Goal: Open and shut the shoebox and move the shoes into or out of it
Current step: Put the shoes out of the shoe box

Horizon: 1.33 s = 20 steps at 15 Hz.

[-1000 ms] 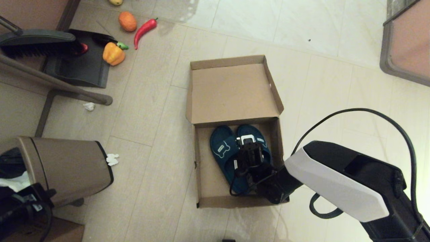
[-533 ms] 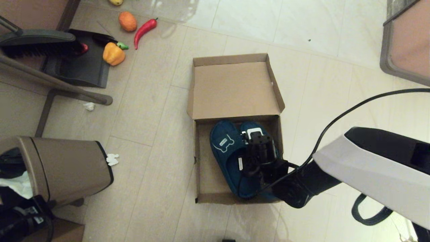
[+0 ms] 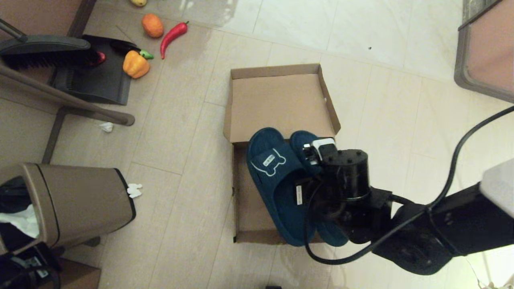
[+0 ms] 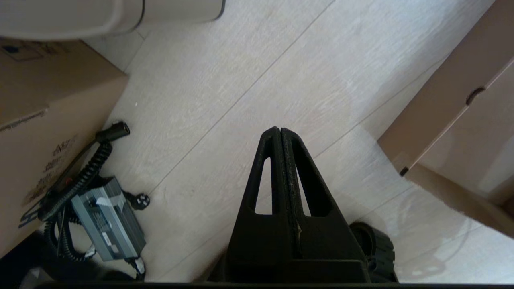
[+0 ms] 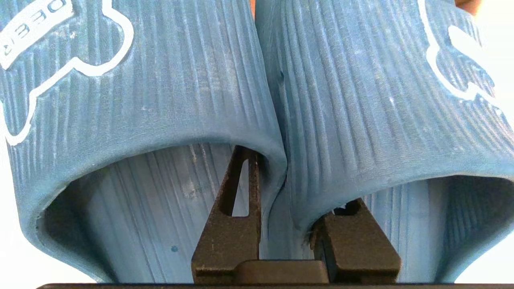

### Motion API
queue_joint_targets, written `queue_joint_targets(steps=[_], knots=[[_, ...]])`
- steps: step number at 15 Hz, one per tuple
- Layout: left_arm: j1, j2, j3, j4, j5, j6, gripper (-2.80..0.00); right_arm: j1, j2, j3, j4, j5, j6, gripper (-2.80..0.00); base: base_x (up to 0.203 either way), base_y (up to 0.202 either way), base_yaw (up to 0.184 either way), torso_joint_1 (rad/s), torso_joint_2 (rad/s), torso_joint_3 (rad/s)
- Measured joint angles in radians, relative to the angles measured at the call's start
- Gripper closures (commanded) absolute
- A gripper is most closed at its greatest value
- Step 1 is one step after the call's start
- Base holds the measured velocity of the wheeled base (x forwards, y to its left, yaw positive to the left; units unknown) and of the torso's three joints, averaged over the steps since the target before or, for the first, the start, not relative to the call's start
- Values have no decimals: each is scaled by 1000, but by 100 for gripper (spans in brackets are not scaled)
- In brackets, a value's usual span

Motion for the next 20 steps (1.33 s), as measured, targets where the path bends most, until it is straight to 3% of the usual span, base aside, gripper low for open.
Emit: queue_joint_targets(steps=[2,6,9,12,15,20], knots=[[0,1,6,0,-3,-1,0,-45,-93,54,19,-13,1,0,0,0,0,0,0,0],[-1,6,8,-1,-16,-2,0,-277,-196,129,27,-13,1,0,0,0,0,0,0,0],[-2,12,8,-1,-23,-2,0,-479,-192,130,19,43,27,0,0,0,0,0,0,0],[-1,22,7,-3,-26,-3,0,-612,-92,86,8,92,92,0,0,0,0,0,0,0],[0,37,3,-9,-29,-4,0,-682,56,10,-18,100,103,0,0,0,0,0,0,0],[0,38,1,-9,-22,-17,0,-723,331,-190,-71,108,26,0,0,0,0,0,0,0]])
